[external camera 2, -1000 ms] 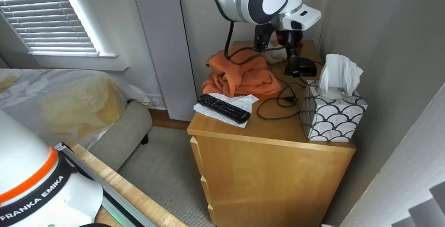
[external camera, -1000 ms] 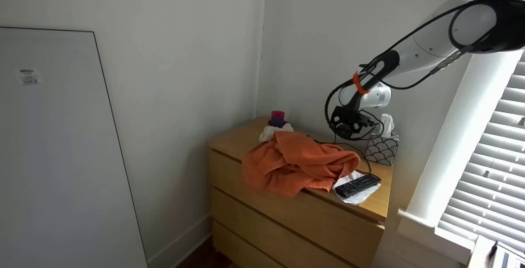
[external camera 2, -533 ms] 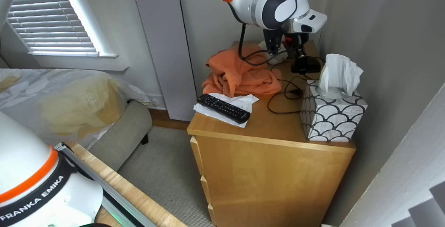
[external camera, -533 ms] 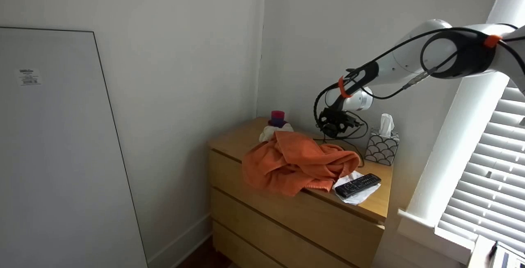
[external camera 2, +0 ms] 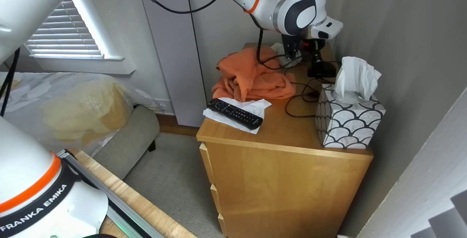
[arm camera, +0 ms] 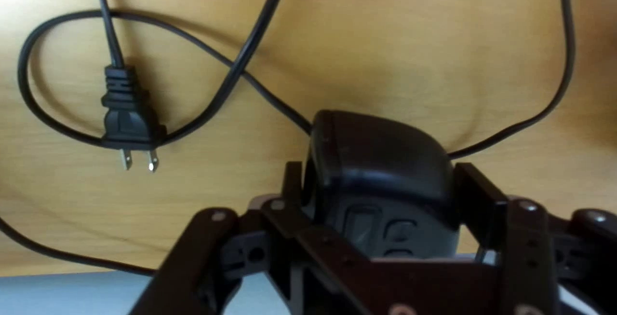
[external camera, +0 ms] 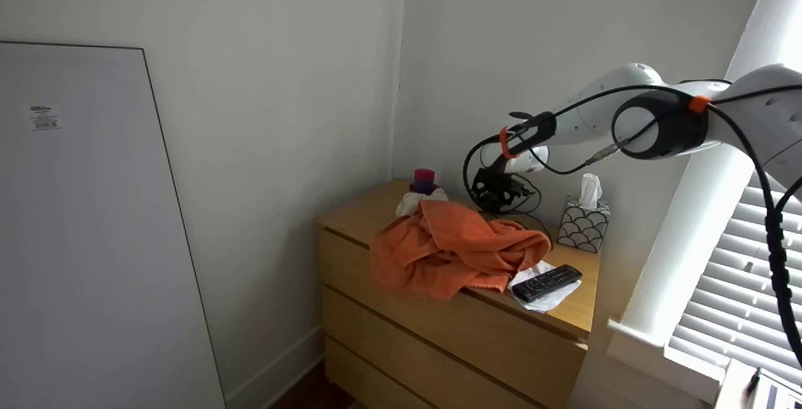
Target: Move the black object to the left
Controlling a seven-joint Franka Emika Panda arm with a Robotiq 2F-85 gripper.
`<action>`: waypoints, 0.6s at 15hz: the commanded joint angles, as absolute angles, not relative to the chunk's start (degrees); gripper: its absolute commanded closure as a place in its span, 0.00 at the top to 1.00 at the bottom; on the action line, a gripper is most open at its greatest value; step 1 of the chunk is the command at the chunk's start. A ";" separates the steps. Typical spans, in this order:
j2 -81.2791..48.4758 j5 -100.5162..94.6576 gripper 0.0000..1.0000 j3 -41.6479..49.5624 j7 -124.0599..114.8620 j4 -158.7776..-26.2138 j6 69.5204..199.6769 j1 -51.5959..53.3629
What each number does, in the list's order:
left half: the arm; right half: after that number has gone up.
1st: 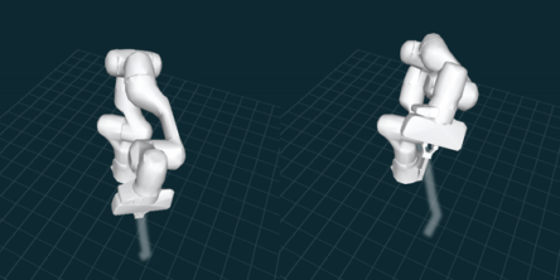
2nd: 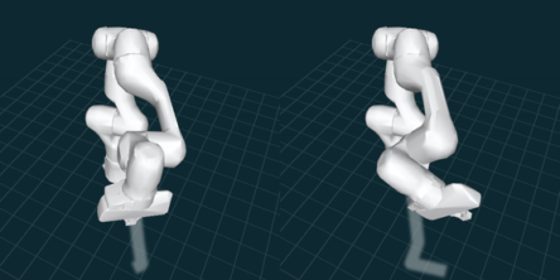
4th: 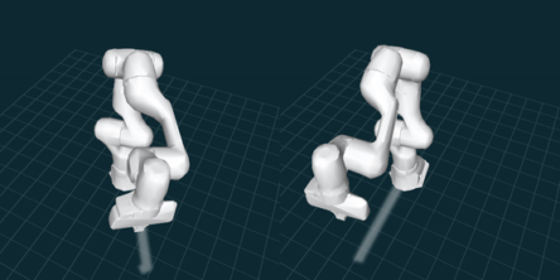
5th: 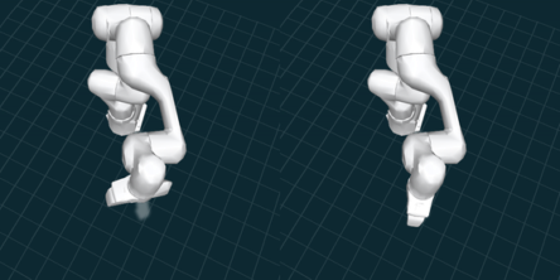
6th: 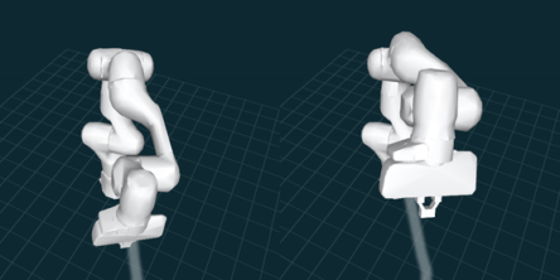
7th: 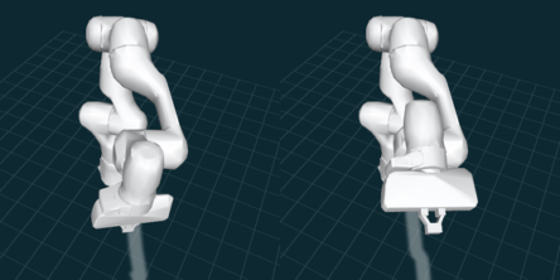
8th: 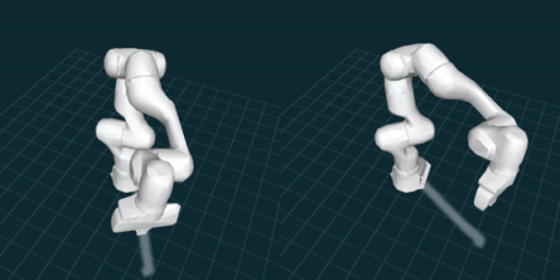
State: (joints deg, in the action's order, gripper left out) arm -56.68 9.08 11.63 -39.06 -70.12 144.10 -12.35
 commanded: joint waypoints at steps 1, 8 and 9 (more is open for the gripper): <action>-62.55 10.43 0.53 11.28 -40.84 -61.57 140.96 -12.72; -67.08 9.54 0.53 10.58 -40.83 -55.86 138.47 -12.02; -67.53 9.48 0.53 10.50 -40.66 -55.26 138.04 -12.05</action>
State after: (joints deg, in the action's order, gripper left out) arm -64.38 9.08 10.96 -40.46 -59.76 140.69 -11.85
